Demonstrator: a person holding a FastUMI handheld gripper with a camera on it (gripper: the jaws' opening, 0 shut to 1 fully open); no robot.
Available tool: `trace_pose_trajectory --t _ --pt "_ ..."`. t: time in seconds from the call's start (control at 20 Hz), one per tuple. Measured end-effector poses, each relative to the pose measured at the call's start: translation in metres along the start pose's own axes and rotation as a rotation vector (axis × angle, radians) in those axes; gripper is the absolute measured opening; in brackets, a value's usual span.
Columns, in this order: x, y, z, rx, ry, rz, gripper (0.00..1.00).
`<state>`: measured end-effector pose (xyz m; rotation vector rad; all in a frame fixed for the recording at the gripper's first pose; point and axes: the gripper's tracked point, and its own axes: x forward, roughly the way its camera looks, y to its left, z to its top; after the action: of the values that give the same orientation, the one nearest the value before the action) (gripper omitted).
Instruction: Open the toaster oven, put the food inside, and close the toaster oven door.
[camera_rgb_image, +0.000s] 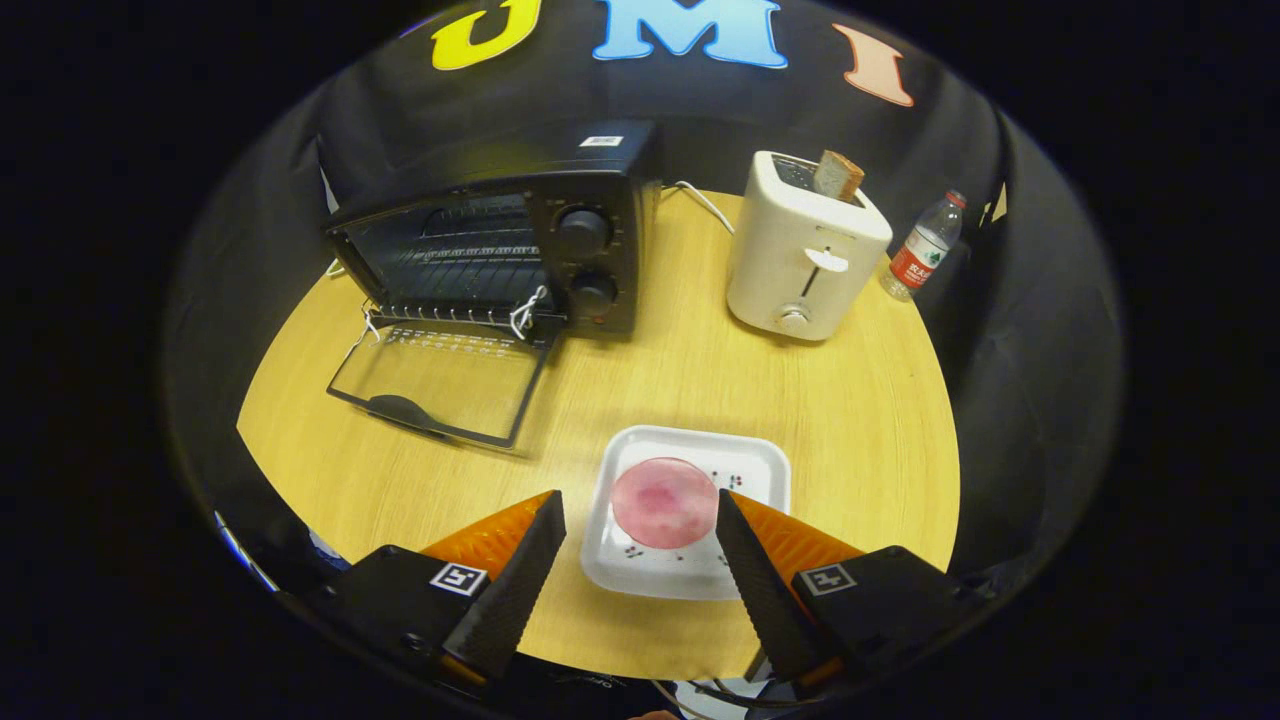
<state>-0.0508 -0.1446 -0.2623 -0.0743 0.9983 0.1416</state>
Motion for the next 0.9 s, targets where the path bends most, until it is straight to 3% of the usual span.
trace_pose_trajectory --t 0.3,0.65,0.9 --pt "0.008 -0.060 -0.015 0.058 0.075 0.071 0.97" --pt "0.032 -0.087 -0.036 0.098 0.195 0.161 0.99" --pt "0.057 -0.093 -0.047 0.074 0.269 0.124 0.99"
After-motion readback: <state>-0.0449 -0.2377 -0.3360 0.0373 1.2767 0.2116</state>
